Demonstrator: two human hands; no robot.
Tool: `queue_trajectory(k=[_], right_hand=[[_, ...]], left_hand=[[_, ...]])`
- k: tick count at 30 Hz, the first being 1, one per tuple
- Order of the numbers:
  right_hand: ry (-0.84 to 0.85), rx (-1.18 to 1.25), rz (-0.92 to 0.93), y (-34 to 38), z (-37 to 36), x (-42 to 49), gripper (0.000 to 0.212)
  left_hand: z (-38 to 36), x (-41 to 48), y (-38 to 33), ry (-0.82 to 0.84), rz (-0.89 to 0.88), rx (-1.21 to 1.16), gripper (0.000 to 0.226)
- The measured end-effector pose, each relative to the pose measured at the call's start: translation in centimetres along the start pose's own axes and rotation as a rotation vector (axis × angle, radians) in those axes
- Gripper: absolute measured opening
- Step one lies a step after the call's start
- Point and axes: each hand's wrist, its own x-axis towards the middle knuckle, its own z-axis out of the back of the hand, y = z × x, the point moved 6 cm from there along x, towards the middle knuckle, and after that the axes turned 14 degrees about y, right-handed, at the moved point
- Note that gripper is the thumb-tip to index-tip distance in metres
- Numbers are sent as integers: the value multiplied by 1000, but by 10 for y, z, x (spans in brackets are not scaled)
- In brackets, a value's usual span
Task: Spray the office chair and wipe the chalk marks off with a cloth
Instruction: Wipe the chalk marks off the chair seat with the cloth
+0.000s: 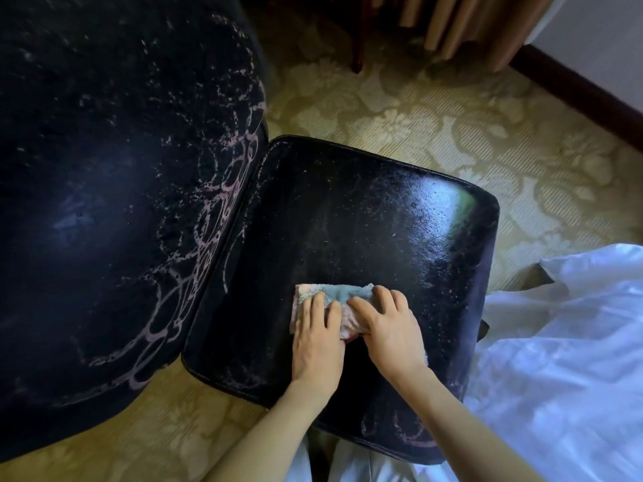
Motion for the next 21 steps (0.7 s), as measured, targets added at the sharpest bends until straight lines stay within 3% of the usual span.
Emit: queue_trajectory(k=[21], right_hand=[[55,-76,89,-23,17,32,51]], left_hand=[[16,28,-17,-67,88,-62,64]])
